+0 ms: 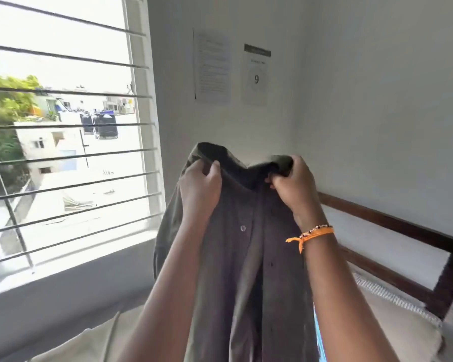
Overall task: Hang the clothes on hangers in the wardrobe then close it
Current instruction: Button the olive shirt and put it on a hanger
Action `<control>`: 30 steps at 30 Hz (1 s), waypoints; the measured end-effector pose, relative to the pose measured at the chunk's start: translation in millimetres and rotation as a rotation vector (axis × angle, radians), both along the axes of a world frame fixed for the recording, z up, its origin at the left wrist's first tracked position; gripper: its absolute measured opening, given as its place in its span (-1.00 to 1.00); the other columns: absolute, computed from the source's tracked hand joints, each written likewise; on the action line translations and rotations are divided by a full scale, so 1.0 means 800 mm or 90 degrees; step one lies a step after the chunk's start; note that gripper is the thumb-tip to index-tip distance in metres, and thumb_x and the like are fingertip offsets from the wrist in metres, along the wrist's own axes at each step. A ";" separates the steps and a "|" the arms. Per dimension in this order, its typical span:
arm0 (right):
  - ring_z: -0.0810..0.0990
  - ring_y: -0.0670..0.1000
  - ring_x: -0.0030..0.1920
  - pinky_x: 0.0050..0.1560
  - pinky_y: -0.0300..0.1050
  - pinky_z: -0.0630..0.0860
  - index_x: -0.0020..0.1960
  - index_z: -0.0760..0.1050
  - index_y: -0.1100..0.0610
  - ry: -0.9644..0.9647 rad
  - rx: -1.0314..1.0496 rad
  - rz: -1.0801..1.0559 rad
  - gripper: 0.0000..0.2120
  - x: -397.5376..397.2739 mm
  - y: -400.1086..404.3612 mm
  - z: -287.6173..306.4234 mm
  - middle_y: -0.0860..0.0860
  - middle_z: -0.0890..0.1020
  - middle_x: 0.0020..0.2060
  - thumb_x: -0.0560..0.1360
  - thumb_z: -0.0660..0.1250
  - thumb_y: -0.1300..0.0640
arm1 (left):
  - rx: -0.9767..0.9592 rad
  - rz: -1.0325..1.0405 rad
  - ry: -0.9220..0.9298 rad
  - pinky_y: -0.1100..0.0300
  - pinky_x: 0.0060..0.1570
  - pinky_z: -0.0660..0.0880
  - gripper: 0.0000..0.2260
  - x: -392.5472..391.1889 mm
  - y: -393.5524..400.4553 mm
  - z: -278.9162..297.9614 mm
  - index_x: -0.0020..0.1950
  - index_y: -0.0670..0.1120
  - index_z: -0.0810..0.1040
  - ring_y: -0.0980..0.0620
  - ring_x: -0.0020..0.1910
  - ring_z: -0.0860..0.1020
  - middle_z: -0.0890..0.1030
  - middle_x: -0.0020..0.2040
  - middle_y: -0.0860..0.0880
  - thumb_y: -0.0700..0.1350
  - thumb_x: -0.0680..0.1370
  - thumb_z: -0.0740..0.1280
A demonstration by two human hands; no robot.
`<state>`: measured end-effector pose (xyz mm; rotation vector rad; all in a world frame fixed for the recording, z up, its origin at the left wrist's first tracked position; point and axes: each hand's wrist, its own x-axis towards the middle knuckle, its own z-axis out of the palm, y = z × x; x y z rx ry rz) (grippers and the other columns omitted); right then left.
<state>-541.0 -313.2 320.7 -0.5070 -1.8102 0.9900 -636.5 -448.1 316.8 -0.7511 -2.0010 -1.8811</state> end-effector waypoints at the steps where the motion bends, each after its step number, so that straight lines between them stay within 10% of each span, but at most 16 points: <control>1: 0.59 0.14 0.08 0.14 -0.02 0.51 0.16 0.44 0.13 -0.057 -0.026 0.010 -0.66 -0.024 0.018 -0.033 0.10 0.62 0.04 0.40 0.38 0.21 | -0.063 0.012 -0.021 0.12 -0.05 0.43 -0.76 -0.016 0.019 -0.035 -0.09 -0.17 0.58 -0.08 -0.09 0.57 0.64 -0.14 -0.06 -0.03 0.56 0.24; 6: 0.39 0.09 0.38 0.26 -0.24 0.29 0.54 -0.22 0.14 -0.450 -0.208 0.214 -0.13 -0.094 0.073 -0.288 0.16 0.36 0.39 0.49 0.34 0.26 | -0.466 -0.225 -0.270 0.16 0.26 0.31 -0.63 -0.057 0.075 -0.294 0.41 -0.20 0.37 -0.14 0.35 0.41 0.46 0.36 -0.17 -0.30 0.59 0.17; 13: 0.33 0.11 0.40 0.33 -0.22 0.20 0.44 0.25 0.18 -0.814 -0.252 0.304 -0.45 -0.033 0.033 -0.606 0.15 0.37 0.40 0.49 0.31 0.25 | -0.945 -0.380 -0.424 0.05 0.40 0.23 -0.56 0.021 0.032 -0.600 0.50 -0.01 0.24 -0.13 0.46 0.23 0.21 0.51 -0.08 -0.14 0.61 0.13; 21: 0.59 0.21 -0.03 -0.13 -0.06 0.39 0.00 0.49 0.15 -0.604 -0.359 0.002 -0.88 -0.076 0.087 -0.646 0.12 0.66 -0.10 0.56 0.21 0.13 | -0.771 -0.036 -0.452 0.05 -0.03 0.41 -0.81 -0.035 0.081 -0.612 0.01 -0.17 0.55 -0.22 0.10 0.52 0.58 0.09 -0.22 -0.10 0.56 0.21; 30: 0.41 0.27 0.27 0.25 0.05 0.35 0.23 0.42 0.30 -0.819 -0.373 -0.190 -0.62 -0.108 0.182 -0.722 0.26 0.44 0.26 0.46 0.33 0.20 | -0.761 -0.011 -0.434 0.00 0.16 0.33 -0.69 -0.115 0.149 -0.661 0.25 -0.22 0.38 -0.24 0.23 0.41 0.39 0.27 -0.19 -0.14 0.55 0.28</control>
